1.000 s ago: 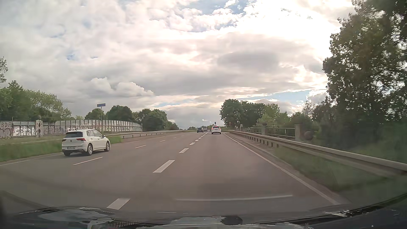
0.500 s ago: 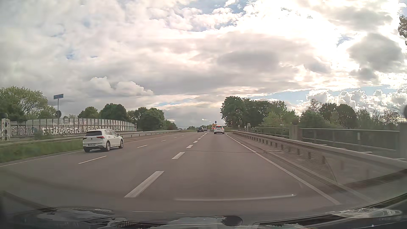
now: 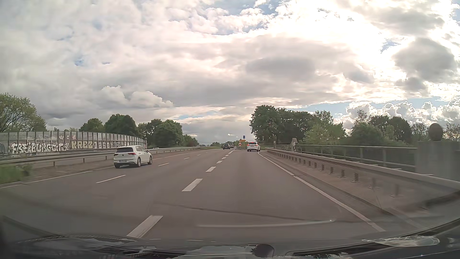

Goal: Follow the waypoints while adhering to traffic rules and regulations

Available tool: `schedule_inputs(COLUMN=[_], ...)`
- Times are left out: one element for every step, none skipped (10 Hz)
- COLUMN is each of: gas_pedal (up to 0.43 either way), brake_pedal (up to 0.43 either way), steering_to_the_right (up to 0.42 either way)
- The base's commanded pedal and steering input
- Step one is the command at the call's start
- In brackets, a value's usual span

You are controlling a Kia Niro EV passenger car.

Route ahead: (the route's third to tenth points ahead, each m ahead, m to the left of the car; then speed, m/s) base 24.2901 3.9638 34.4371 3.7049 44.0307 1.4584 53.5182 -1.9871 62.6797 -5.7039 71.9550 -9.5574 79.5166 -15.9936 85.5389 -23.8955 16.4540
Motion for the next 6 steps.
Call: schedule_inputs(gas_pedal=[0.0, 0.0, 0.0, 0.0, 0.0, 0.0], brake_pedal=[0.159, 0.159, 0.152, 0.159, 0.165, 0.171], steering_to_the_right=[0.003, 0.003, 0.003, 0.003, 0.004, 0.003])
